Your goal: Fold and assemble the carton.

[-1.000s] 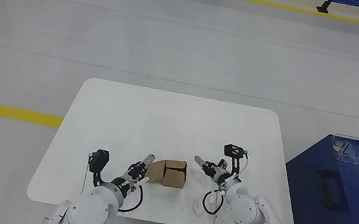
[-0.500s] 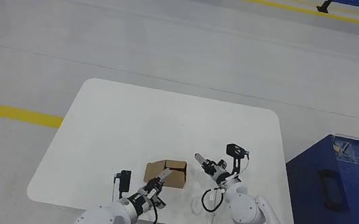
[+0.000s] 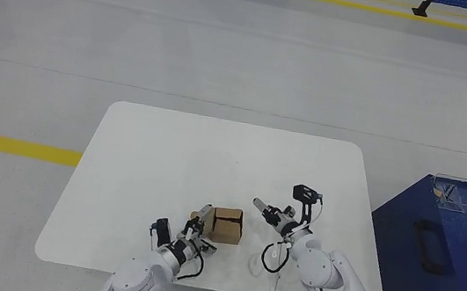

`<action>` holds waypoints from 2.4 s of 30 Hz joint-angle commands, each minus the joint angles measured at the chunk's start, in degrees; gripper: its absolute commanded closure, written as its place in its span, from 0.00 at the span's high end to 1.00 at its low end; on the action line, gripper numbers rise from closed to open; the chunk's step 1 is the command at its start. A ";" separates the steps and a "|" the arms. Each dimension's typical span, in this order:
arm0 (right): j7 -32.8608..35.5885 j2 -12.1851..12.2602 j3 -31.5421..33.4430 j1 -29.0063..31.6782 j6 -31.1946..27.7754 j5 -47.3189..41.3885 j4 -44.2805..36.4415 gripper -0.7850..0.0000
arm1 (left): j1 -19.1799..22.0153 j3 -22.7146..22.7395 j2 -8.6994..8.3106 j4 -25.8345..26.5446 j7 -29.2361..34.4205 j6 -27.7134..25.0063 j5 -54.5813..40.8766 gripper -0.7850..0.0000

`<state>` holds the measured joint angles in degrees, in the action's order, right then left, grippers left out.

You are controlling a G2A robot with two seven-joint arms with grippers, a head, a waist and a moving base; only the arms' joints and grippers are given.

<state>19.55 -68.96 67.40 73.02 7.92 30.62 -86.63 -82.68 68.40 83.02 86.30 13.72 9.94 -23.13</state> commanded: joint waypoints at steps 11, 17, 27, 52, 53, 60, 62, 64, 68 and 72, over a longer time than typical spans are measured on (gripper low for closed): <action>0.69 -0.48 -0.46 -1.16 0.97 0.70 0.40 1.00 | 2.11 0.57 0.06 -9.41 -1.09 -11.79 0.97 1.00; 1.35 -0.82 -0.87 -2.43 1.19 0.42 1.94 1.00 | 2.71 2.50 0.07 -15.75 2.66 -24.32 -2.92 1.00; 1.76 -1.22 -1.42 -2.96 1.71 1.06 1.96 1.00 | 6.59 1.47 0.86 -22.44 6.39 -38.31 -5.58 1.00; 2.04 -1.53 0.21 -1.54 2.30 1.97 0.62 1.00 | 2.90 -0.35 0.76 -10.79 6.05 -49.13 6.78 1.00; 2.07 -1.52 0.40 -1.49 2.17 1.94 0.66 1.00 | 2.61 -0.53 0.72 -10.23 5.92 -48.84 7.81 1.00; 2.38 -1.46 1.60 -1.01 1.68 1.55 0.44 1.00 | 1.75 -3.56 0.89 -7.26 4.39 -44.19 13.75 1.00; 2.38 -1.43 1.95 -0.78 1.58 1.51 0.13 1.00 | 2.22 -4.37 1.04 -7.26 3.15 -42.67 15.00 1.00; 2.48 -1.39 2.31 -0.52 1.49 1.59 -0.23 1.00 | 2.59 -4.96 1.24 -6.97 1.98 -41.25 14.32 1.00; 2.25 -1.25 3.60 -0.09 1.86 1.85 -0.99 1.00 | 2.57 -3.95 1.08 -5.07 1.15 -37.56 12.90 1.00; 3.12 -1.14 5.37 0.56 2.14 -0.33 -1.96 1.00 | 0.02 -1.42 0.30 0.25 1.60 -33.63 13.98 1.00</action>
<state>21.93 -70.12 72.26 73.40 9.97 31.44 -88.34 -81.49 66.03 83.61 84.25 15.32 -24.91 -9.79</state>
